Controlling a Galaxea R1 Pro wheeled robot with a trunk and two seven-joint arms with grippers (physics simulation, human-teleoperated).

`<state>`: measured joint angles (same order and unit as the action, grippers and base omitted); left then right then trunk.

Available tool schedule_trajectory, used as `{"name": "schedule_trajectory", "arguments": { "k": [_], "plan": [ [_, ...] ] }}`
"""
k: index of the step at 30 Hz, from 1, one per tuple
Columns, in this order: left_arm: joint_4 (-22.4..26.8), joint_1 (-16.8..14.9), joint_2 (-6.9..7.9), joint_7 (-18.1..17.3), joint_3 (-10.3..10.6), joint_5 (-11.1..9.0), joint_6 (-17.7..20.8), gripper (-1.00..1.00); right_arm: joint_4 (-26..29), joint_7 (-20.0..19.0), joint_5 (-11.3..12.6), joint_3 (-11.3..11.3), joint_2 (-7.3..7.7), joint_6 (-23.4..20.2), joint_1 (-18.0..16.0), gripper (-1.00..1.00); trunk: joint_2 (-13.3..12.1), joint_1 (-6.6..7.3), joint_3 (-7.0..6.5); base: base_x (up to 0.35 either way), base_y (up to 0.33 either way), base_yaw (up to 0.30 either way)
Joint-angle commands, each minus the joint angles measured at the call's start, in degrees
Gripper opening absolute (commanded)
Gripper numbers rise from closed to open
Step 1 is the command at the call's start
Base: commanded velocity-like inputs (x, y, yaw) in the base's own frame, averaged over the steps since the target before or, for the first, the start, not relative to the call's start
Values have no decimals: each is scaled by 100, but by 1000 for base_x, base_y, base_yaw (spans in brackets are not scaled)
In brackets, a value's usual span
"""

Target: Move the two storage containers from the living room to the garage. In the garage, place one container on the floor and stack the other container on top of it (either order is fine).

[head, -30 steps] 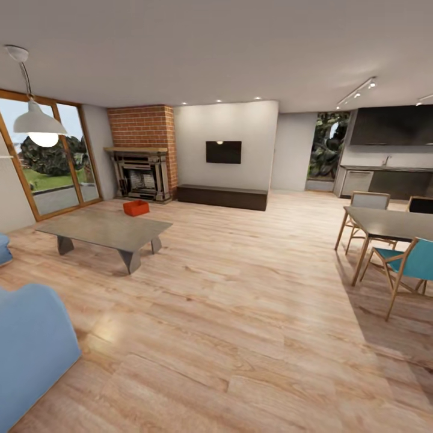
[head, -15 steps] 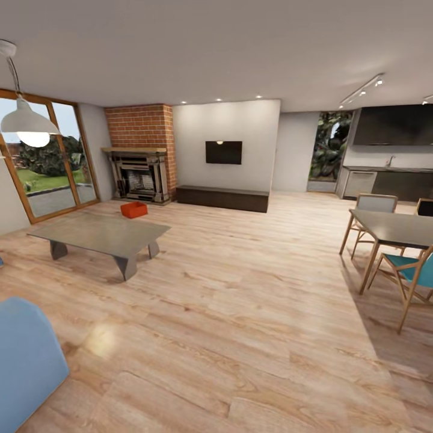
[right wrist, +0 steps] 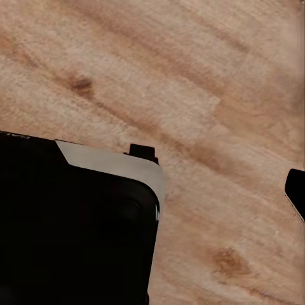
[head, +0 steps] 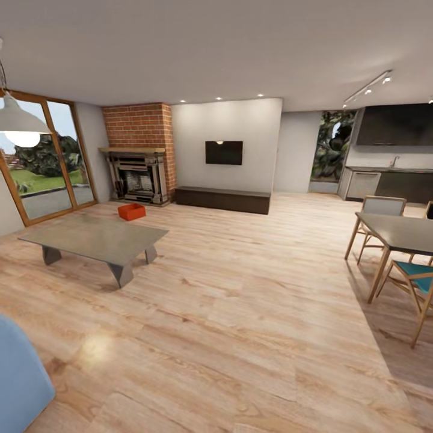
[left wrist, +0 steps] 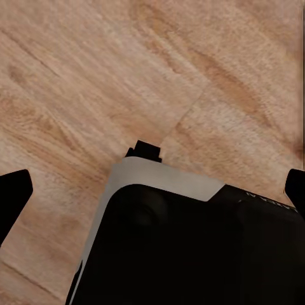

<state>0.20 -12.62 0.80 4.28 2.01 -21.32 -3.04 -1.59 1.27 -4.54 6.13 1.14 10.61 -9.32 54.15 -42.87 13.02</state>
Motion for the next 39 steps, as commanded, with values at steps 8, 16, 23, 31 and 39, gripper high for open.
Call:
{"name": "schedule_trajectory", "arguments": {
  "k": [8,16,23,31,39],
  "plan": [
    [-2,-4,-1,12,24,-31,-18,100,-17,11,-47,21,0,29,-8,100,5,-4,7,324,0,0],
    [-2,-4,-2,12,23,-31,-21,100,-19,13,-47,20,0,29,-8,100,5,-4,7,324,0,0],
    [-2,-3,-1,12,25,-31,-15,100,-17,13,-47,20,0,29,-8,100,5,-4,7,324,0,0],
    [-2,-4,-2,12,26,-31,-13,100,-18,13,-47,20,-3,29,-8,100,5,-4,7,324,0,0],
    [-2,-4,-9,12,24,-31,-13,100,-17,13,-47,22,-8,29,-8,100,5,-4,7,324,0,0]
  ]
}}
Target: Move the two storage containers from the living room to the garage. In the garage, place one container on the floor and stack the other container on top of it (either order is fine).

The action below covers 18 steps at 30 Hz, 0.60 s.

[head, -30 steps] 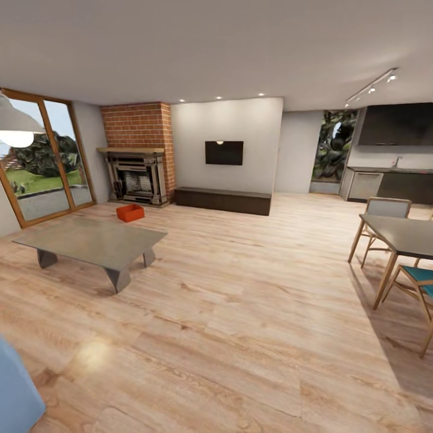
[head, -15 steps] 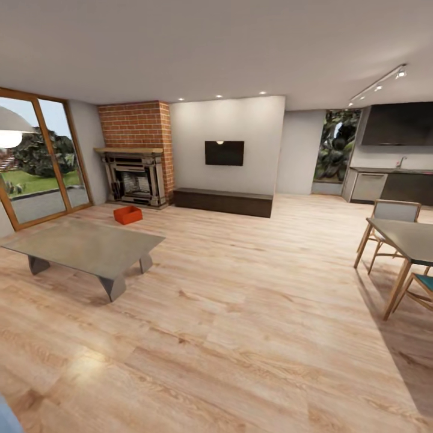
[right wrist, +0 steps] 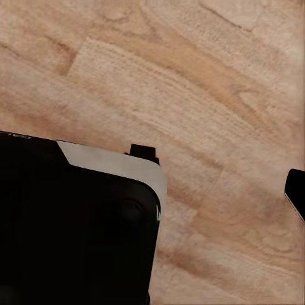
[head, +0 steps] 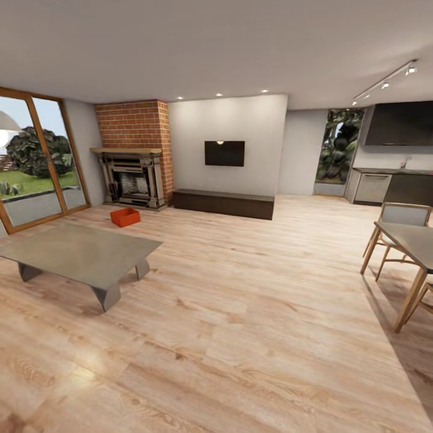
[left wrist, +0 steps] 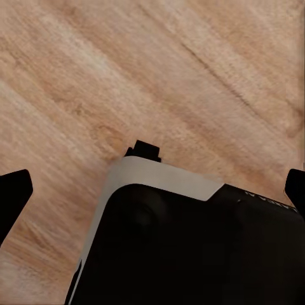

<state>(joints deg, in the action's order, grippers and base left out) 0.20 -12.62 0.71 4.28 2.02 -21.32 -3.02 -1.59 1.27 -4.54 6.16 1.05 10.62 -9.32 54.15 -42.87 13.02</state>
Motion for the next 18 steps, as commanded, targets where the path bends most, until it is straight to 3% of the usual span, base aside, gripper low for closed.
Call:
{"name": "schedule_trajectory", "arguments": {
  "k": [1,9,18],
  "plan": [
    [-2,-4,-1,12,24,-31,-15,100,-17,13,-47,19,0,28,-8,100,5,-4,7,324,0,0],
    [-2,-4,-1,12,22,-31,-23,100,-19,14,-39,10,-15,36,-8,100,5,-4,7,324,0,-4],
    [-2,-4,-1,12,23,-31,-23,100,-18,14,-29,8,-38,19,-8,100,5,-4,7,324,0,-256]
  ]
}}
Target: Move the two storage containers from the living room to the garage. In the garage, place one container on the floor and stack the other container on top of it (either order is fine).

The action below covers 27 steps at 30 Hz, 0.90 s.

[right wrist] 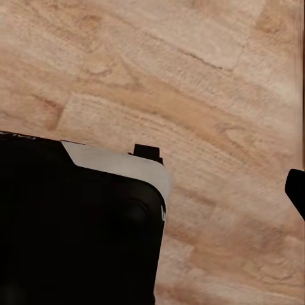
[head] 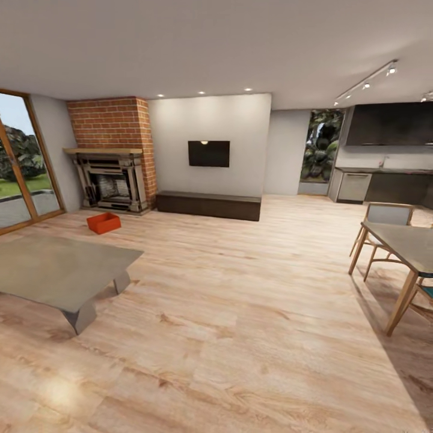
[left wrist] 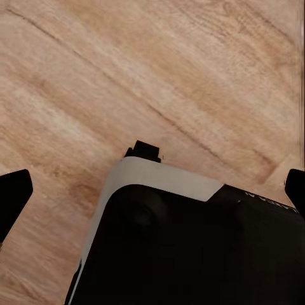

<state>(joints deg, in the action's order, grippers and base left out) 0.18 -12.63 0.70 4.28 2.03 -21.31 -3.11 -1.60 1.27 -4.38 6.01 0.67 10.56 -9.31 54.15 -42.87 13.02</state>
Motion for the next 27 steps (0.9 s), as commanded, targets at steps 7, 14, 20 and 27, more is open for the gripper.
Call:
{"name": "schedule_trajectory", "arguments": {
  "k": [7,14,20,27],
  "plan": [
    [0,-2,0,12,22,-31,-18,100,-18,13,-45,23,3,26,-9,100,5,-4,7,324,0,-276],
    [0,-2,0,12,23,-31,-17,100,-21,13,-45,23,9,26,-9,100,5,-4,8,324,0,-278],
    [0,-2,0,12,21,-31,-21,100,-19,9,-52,23,13,26,-9,100,5,-4,12,324,0,-134],
    [0,-2,0,12,25,-31,-22,100,-16,-3,-54,32,25,25,-9,100,5,-4,12,324,0,-10]
  ]
}}
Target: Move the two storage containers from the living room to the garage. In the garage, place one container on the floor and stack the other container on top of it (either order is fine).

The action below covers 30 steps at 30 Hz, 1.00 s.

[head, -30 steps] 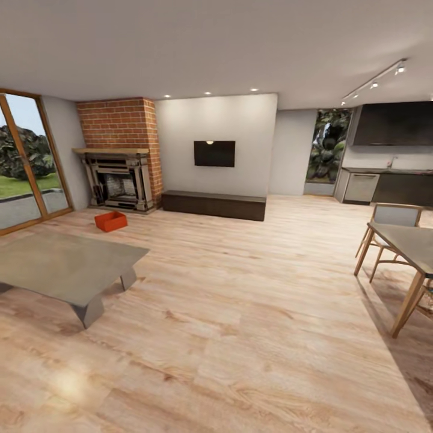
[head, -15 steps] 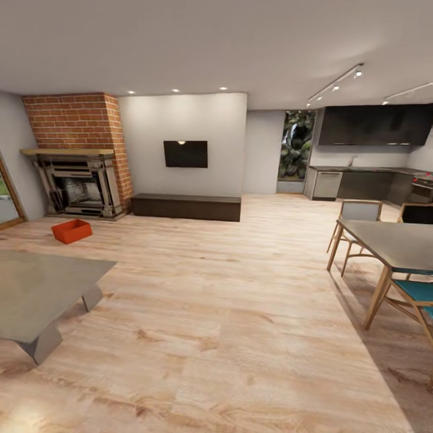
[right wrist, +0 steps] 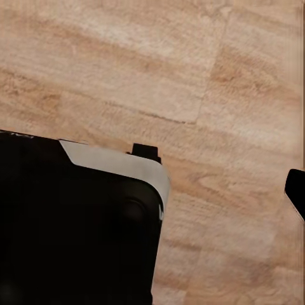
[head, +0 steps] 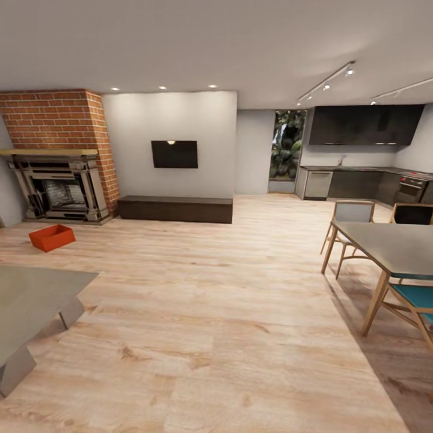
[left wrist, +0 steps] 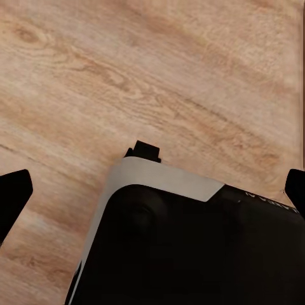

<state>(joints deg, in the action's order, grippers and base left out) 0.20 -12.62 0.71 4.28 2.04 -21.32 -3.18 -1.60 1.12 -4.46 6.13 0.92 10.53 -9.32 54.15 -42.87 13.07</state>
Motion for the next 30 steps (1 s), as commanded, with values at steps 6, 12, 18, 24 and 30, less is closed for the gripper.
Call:
{"name": "schedule_trajectory", "arguments": {
  "k": [6,12,18,24,30],
  "plan": [
    [-2,-4,-1,12,22,-31,-16,100,-18,11,-54,20,4,28,-8,100,4,-4,7,324,0,0],
    [-2,-4,-1,12,23,-31,-13,100,-19,16,-62,20,1,28,-8,100,4,-4,7,324,0,0],
    [-2,-4,-1,12,24,-31,-10,100,-20,21,-63,20,-15,28,-8,100,4,-4,7,324,0,0],
    [-2,-4,-1,12,22,-31,-9,100,-21,27,-56,20,-42,17,-8,100,4,-4,7,324,0,0],
    [-2,-3,-1,12,22,-31,-7,100,-25,28,-49,20,-54,8,-8,100,4,-4,7,324,0,0]
  ]
}}
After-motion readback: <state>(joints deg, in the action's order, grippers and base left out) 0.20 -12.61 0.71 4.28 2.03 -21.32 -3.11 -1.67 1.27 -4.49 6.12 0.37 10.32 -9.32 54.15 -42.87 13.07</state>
